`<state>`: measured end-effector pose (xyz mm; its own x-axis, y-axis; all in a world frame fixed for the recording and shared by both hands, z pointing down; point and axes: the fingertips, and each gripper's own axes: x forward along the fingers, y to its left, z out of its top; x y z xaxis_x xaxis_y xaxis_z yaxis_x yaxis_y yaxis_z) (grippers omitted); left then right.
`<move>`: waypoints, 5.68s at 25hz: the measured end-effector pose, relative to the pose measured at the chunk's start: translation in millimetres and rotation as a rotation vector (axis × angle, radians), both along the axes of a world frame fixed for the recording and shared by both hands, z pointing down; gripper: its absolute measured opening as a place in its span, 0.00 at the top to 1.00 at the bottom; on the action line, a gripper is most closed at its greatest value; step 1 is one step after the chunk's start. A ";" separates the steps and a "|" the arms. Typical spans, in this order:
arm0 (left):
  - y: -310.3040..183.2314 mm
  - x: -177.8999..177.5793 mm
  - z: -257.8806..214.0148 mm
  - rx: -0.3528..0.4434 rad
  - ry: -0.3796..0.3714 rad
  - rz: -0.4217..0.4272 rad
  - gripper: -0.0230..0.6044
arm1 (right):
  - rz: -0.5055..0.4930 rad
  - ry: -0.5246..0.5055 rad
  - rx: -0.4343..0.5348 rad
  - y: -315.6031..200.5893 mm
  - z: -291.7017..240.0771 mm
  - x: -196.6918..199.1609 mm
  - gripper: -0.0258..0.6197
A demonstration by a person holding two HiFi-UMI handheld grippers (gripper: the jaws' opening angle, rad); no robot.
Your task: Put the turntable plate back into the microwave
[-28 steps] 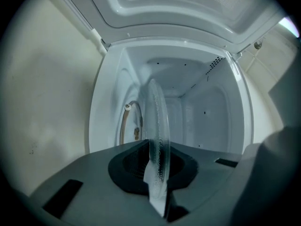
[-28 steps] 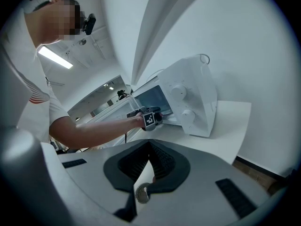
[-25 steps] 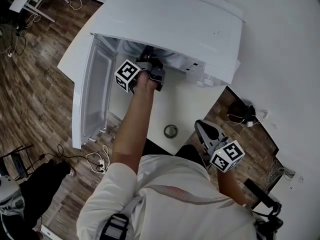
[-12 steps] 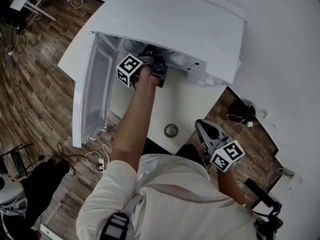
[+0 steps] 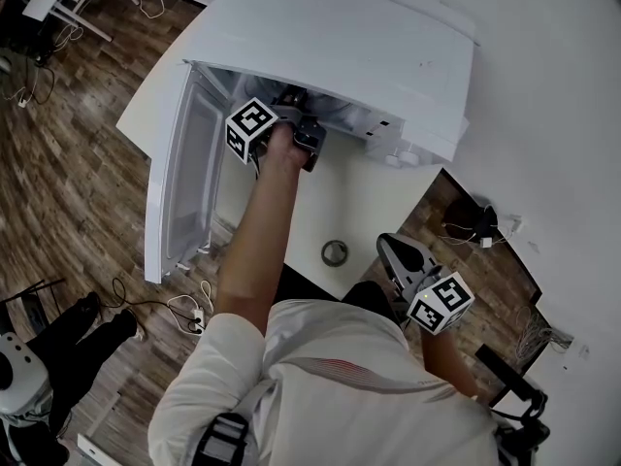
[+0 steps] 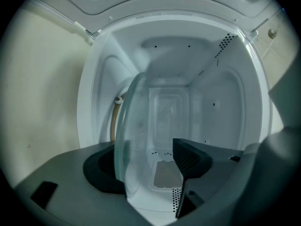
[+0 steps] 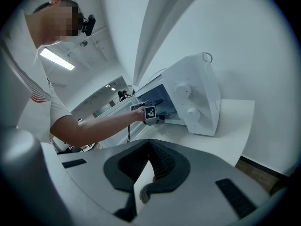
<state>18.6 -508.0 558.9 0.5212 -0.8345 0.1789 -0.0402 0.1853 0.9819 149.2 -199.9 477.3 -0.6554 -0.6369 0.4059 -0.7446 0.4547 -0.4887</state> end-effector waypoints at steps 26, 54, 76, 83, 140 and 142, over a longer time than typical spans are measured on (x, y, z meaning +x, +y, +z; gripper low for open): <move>31.9 19.9 -7.0 0.000 0.159 0.321 0.35 | -0.030 -0.008 -0.012 11.8 5.1 -6.3 0.96; 64.8 17.6 7.6 -0.019 0.206 0.306 0.35 | -0.046 0.001 -0.017 20.6 6.9 -3.8 0.96; 218.6 9.1 -67.2 0.272 -0.419 0.278 0.83 | -0.179 -0.054 0.138 56.1 -29.7 13.0 0.96; 293.0 4.7 -136.9 0.420 -0.662 0.237 0.95 | -0.247 -0.097 0.197 86.7 -50.4 18.2 0.96; 574.1 -66.5 -262.8 0.839 -1.219 0.203 0.95 | 0.015 0.014 0.478 249.7 -167.6 -27.0 0.96; 576.1 -68.2 -263.5 0.823 -1.194 0.185 0.95 | 0.001 0.017 0.485 252.6 -170.1 -26.7 0.96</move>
